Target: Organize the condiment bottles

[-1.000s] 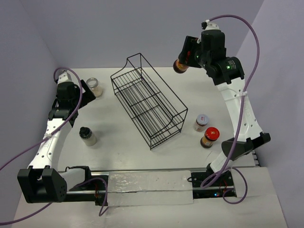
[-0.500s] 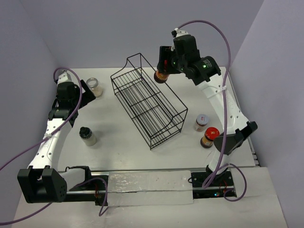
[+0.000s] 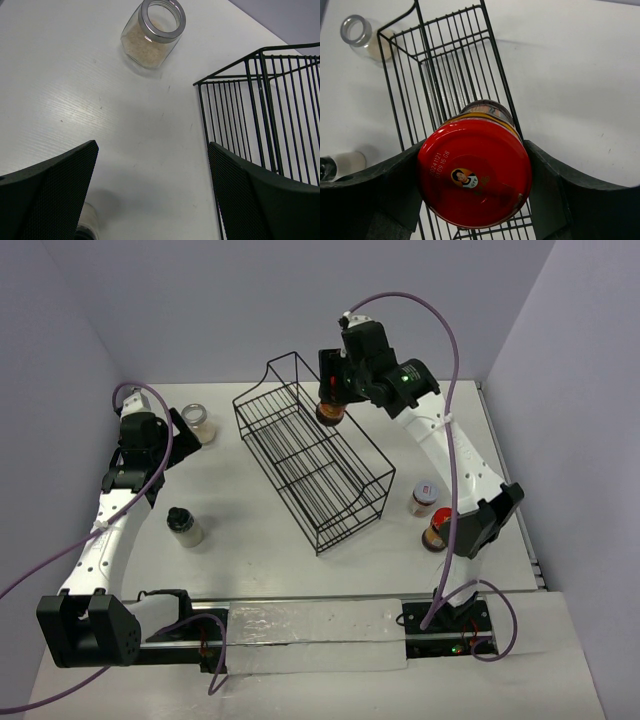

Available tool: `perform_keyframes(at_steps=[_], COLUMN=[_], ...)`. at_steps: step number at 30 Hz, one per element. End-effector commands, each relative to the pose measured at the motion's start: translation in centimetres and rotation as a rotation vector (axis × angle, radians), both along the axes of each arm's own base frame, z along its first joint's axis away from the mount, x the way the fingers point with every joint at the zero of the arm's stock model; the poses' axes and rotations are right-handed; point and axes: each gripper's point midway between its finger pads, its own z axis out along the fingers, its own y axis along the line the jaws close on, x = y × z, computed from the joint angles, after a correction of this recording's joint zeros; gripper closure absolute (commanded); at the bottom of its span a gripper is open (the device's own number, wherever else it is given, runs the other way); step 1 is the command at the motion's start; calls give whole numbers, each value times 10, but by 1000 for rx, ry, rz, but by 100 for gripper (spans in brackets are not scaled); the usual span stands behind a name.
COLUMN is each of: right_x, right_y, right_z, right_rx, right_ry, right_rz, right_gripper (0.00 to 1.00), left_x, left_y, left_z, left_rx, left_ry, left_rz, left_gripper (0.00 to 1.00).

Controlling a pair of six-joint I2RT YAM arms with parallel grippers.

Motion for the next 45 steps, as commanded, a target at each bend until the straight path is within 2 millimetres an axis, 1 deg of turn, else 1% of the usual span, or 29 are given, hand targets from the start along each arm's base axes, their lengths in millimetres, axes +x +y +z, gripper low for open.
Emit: perform_keyframes(at_steps=[1, 6, 11, 14, 22, 27, 31, 34, 36, 37, 42, 43, 45], right_x=[15, 21, 26, 30, 34, 34, 32, 31, 31, 30, 28, 28, 28], right_y=[10, 16, 20, 22, 26, 26, 26, 26, 28, 28, 30, 30, 32], right_z=[32, 9, -6, -20, -42, -48, -50, -51, -51, -50, -48, -47, -46], right_rx=[44, 1, -28, -44, -77, -85, -86, -82, -80, -79, -75, -72, -69], right_ry=[-115, -79, -53, -27, 17, 32, 39, 46, 47, 44, 42, 40, 38], right_rz=[-4, -8, -15, -14, -16, -13, -11, -10, -7, -7, -3, -4, -2], right_gripper=[85, 85, 85, 85, 85, 82, 77, 60, 55, 50, 41, 38, 36], left_x=[2, 2, 3, 2, 2, 2, 2, 2, 2, 2, 1, 2, 2], left_y=[-2, -1, -2, -1, -1, -1, -1, -1, -1, -1, -1, -1, -1], left_z=[8, 6, 6, 5, 5, 4, 5, 5, 4, 4, 4, 4, 4], left_rx=[1, 7, 5, 10, 12, 12, 10, 10, 10, 11, 11, 10, 10], left_ry=[-24, -18, -19, -15, -14, -12, -14, -14, -13, -12, -13, -14, -14], left_rz=[-10, -7, -11, -9, -8, -6, -6, -6, -7, -6, -6, -5, -5], left_gripper=[0, 0, 0, 0, 0, 0, 0, 0, 1, 1, 0, 0, 1])
